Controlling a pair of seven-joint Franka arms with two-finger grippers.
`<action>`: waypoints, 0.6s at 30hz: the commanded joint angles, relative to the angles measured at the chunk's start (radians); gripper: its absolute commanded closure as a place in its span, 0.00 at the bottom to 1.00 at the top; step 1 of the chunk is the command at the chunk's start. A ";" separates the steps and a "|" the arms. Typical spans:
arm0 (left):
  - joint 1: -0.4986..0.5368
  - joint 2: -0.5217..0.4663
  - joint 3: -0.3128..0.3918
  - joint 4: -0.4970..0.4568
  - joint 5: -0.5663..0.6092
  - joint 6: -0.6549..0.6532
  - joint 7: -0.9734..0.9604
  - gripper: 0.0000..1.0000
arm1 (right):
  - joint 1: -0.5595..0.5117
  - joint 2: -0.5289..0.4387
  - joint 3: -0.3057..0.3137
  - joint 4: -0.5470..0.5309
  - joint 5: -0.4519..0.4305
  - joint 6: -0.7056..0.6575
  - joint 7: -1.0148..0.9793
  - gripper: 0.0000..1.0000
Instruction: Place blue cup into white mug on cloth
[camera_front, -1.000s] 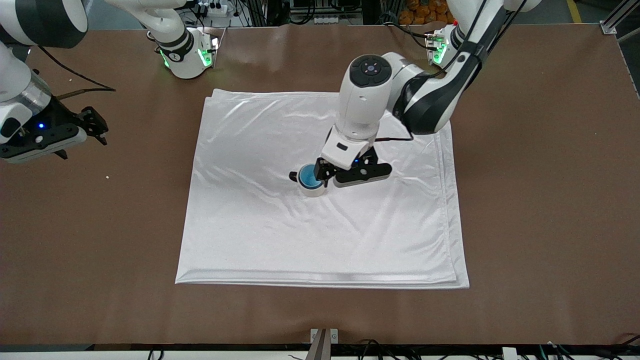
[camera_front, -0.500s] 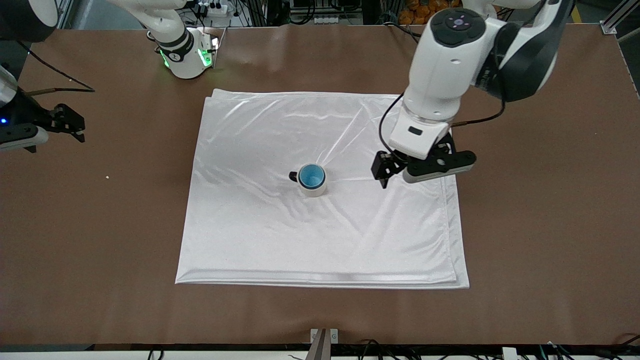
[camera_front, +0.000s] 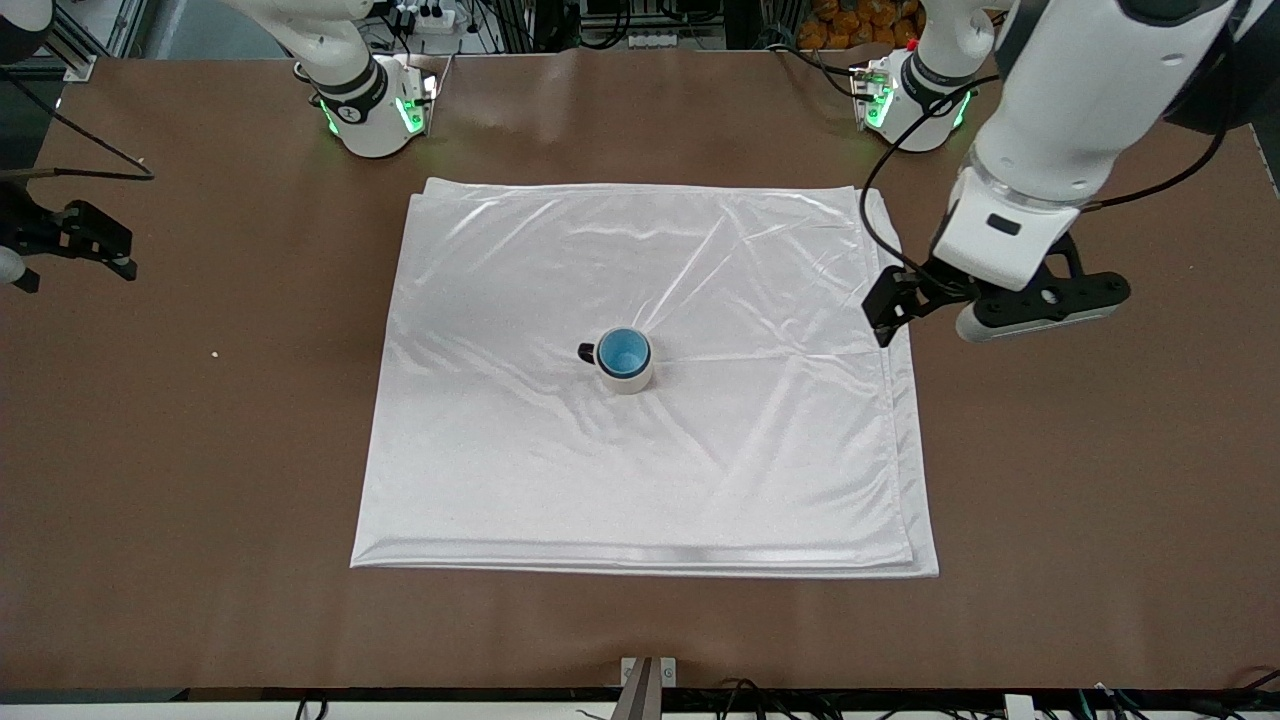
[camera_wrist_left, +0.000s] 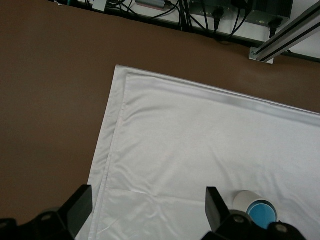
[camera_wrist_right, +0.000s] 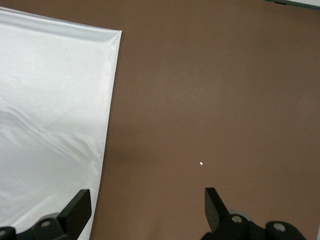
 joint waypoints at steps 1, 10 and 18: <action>0.052 -0.023 -0.005 -0.013 -0.046 -0.026 0.067 0.00 | -0.021 0.017 0.014 0.039 0.028 -0.024 0.074 0.00; 0.123 -0.040 -0.005 -0.013 -0.086 -0.035 0.071 0.00 | -0.018 0.028 0.016 0.084 0.028 -0.090 0.191 0.00; 0.137 -0.040 0.002 -0.011 -0.068 -0.058 0.071 0.00 | -0.013 0.029 0.016 0.084 0.028 -0.099 0.275 0.00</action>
